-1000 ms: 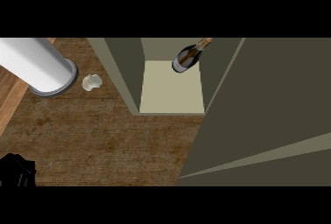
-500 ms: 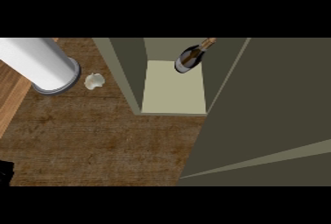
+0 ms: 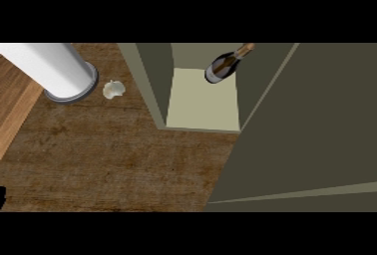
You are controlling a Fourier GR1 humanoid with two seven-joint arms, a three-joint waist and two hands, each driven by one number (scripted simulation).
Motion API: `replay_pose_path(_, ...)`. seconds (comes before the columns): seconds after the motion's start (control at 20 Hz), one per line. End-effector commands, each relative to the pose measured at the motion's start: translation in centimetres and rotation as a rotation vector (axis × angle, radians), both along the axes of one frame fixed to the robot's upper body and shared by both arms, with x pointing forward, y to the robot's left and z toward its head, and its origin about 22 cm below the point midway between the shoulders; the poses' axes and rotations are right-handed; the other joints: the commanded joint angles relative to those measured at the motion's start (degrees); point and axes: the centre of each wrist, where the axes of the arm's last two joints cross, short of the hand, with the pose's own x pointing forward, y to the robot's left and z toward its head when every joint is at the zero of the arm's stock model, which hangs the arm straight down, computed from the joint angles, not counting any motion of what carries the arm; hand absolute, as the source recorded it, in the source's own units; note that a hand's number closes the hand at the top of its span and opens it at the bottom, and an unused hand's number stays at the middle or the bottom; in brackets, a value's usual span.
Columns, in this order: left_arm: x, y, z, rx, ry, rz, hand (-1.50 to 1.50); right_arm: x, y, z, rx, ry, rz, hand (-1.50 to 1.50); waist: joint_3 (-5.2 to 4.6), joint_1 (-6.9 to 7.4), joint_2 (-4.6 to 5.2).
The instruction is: Pick up the wine, place it into the cabinet and close the cabinet
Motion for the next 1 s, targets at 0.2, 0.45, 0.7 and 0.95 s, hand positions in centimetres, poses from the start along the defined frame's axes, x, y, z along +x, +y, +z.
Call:
replay_pose_path(0.2, 0.1, 0.9, 0.4, 0.002, 0.008, -0.037, 1.5, 0.0, 4.9, -0.8, 0.1, 0.108, 0.044, 1.5, -0.13, 1.44, 0.63)
replay_pose_path(0.45, 0.4, 0.7, 0.7, -0.013, -0.013, -0.06, 1.5, 1.1, 4.5, -1.1, 0.128, 0.136, 0.005, 1.5, -0.16, 2.1, 1.01)
replay_pose_path(0.7, 0.5, 0.6, 0.6, -0.017, -0.012, -0.066, 1.5, 1.9, 4.2, -1.1, 0.149, 0.139, -0.009, 1.5, -0.3, 2.38, 1.55)
replay_pose_path(0.95, 0.9, 1.0, 0.9, -0.012, -0.017, -0.074, 1.5, 2.8, 3.6, -0.6, 0.145, 0.098, -0.049, 1.5, -0.4, 2.81, 1.88)
